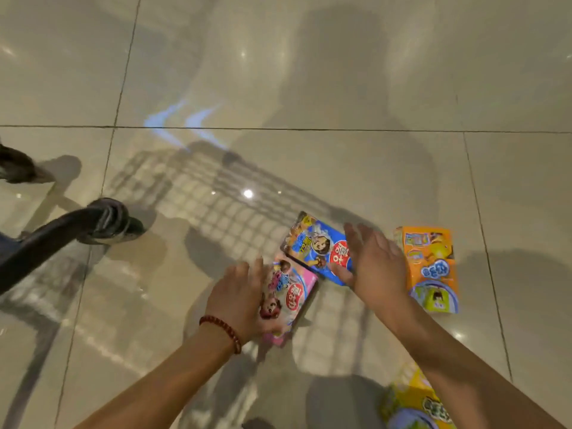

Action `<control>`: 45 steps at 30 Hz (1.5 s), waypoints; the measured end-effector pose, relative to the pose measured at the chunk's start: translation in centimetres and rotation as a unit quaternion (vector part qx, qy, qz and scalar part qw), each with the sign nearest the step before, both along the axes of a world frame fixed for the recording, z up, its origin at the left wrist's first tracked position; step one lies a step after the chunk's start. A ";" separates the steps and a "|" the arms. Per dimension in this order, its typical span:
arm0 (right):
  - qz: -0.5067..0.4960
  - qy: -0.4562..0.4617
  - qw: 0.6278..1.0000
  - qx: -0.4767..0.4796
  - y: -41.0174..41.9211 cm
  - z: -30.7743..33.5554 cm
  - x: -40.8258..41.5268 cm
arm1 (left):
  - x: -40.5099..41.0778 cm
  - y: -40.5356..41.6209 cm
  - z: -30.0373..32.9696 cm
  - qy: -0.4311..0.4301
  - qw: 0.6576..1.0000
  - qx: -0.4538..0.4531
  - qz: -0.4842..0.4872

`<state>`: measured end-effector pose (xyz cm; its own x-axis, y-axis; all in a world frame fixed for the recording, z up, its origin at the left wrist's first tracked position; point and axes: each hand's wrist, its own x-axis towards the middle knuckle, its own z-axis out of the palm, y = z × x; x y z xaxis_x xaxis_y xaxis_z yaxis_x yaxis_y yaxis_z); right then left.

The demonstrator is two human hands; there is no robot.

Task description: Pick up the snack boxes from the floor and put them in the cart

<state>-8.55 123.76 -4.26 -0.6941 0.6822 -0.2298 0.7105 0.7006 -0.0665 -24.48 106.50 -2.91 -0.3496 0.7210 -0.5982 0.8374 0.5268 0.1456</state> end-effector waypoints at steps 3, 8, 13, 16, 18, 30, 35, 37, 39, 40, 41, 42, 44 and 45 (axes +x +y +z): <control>-0.008 -0.003 1.000 -0.024 1.0 -3.6 -0.7 | 0.9 -0.6 -3.1 -0.049 0.998 -0.021 0.029; -0.057 -0.013 0.987 -0.147 0.6 -4.3 -1.4 | 2.0 -1.4 -4.8 -0.085 0.994 -0.016 0.070; -0.102 -0.044 0.980 -0.166 -0.3 -2.5 -1.3 | 2.4 -2.3 -5.0 -0.148 0.979 0.003 0.139; -0.154 0.020 0.962 -0.224 -1.0 -1.9 -0.1 | 2.7 -3.5 -4.7 -0.197 0.967 0.027 0.160; -0.164 0.039 0.952 -0.256 -2.4 -0.5 1.1 | 2.8 -4.5 -3.5 -0.208 0.962 0.024 0.172; -0.239 0.207 0.879 -0.357 -8.6 20.3 3.2 | 0.8 -7.5 20.3 -0.263 0.843 0.220 0.415; -0.230 0.257 0.862 -0.371 -8.8 30.7 2.1 | 1.6 -7.7 30.9 -0.277 0.807 0.299 0.427; -0.223 0.283 0.861 -0.360 -8.6 35.5 1.8 | 1.8 -7.8 35.3 -0.285 0.794 0.319 0.433; -0.213 0.304 0.860 -0.351 -8.1 40.3 1.7 | 2.0 -7.6 40.0 -0.284 0.788 0.341 0.426; -0.207 0.310 0.860 -0.349 -7.8 42.8 1.6 | 2.0 -7.6 42.4 -0.284 0.785 0.356 0.420; -0.198 0.314 0.862 -0.345 -7.5 45.4 1.4 | 2.0 -7.5 44.7 -0.282 0.783 0.368 0.414; -0.186 0.317 0.865 -0.341 -7.2 47.9 1.2 | 1.9 -7.4 47.2 -0.278 0.783 0.379 0.408; -0.158 0.325 0.870 -0.335 -6.7 52.8 0.4 | 1.5 -7.3 52.0 -0.266 0.778 0.397 0.408; -0.143 0.330 0.872 -0.333 -6.5 55.2 0.0 | 1.4 -7.3 54.4 -0.257 0.774 0.409 0.410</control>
<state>-8.54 117.24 50.92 -0.6490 0.7162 -0.2566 0.5031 0.1511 -0.8509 -23.10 99.16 51.44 -0.7576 0.5939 -0.2707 -0.0082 0.4061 0.9138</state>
